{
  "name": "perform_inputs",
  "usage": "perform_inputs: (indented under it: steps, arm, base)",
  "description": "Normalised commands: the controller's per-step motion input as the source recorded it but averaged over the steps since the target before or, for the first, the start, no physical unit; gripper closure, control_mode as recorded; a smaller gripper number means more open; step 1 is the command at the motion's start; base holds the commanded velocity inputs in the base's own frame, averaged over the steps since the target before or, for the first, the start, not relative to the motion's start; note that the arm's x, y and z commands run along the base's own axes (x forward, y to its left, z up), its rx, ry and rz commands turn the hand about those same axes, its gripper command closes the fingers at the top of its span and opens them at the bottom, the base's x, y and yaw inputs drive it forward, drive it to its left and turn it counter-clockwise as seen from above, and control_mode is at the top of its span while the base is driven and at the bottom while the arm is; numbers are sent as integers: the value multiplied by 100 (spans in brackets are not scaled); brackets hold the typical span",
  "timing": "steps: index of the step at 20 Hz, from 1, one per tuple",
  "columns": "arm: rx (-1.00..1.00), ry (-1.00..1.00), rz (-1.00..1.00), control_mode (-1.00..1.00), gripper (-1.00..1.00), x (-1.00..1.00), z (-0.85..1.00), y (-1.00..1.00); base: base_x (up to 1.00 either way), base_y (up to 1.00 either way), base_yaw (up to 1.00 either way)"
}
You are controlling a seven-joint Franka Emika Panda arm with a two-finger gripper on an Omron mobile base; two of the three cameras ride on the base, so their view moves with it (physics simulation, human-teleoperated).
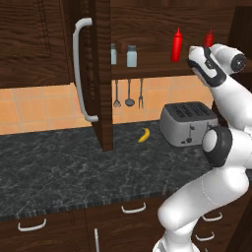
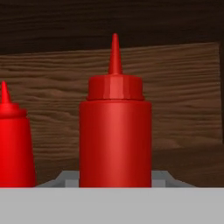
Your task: Put the shaker and condiment bottle from the counter next to their counterparts in the cabinet.
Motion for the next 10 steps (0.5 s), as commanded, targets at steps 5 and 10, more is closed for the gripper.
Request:
perform_inputs:
  steps: [5, 10]
  arm:
    - [0, -8, 15, -100, 100, 31, -35, 0]
    - [0, -5, 16, -100, 100, 41, -27, 0]
  base:
    - [0, 0, 0]
    - [0, 0, 0]
